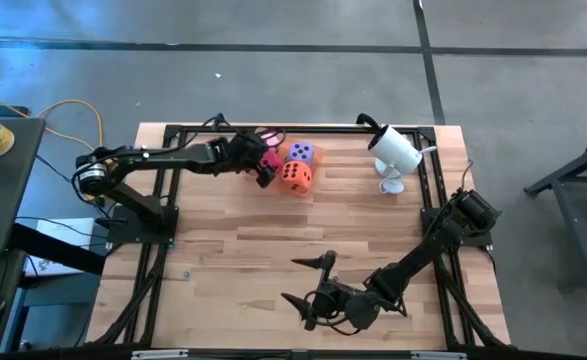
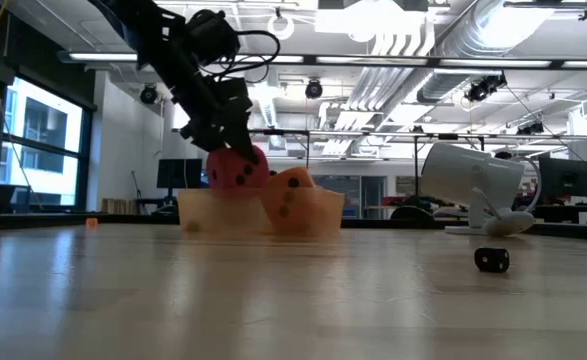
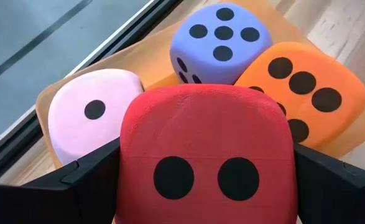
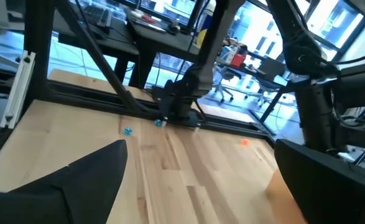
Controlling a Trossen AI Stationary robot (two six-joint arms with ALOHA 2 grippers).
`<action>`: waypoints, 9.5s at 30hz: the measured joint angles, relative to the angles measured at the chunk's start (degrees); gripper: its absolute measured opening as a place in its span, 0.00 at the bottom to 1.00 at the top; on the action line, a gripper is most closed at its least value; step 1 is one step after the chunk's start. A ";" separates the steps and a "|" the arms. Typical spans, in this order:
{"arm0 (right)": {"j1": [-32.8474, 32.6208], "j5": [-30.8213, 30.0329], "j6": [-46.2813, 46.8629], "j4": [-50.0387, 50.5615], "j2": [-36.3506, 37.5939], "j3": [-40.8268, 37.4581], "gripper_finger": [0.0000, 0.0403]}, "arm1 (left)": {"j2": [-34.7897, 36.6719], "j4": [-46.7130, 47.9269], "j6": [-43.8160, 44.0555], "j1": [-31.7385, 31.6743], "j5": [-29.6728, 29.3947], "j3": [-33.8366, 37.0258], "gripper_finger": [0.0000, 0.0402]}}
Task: Pick & Place Dice
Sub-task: Put the large red die into the orange bin, then put the small orange die into the orange bin
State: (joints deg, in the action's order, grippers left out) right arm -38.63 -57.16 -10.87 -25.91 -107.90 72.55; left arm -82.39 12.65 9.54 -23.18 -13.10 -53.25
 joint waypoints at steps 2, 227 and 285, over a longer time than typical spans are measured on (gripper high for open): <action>0.04 0.03 -0.13 0.02 0.00 0.00 0.98 | 0.00 0.16 1.14 0.13 -0.73 0.00 0.90; 50.05 55.43 24.48 11.20 -3.89 -2.14 0.98 | 6.20 -3.28 -11.90 18.95 -6.17 3.58 1.00; 34.74 32.58 22.68 39.01 11.45 -5.16 0.98 | 5.91 38.91 0.89 -17.88 -13.32 0.85 1.00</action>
State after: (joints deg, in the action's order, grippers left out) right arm -3.89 -24.58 11.81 13.10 -96.44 67.40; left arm -76.48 51.55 10.43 -41.06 -26.42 -52.41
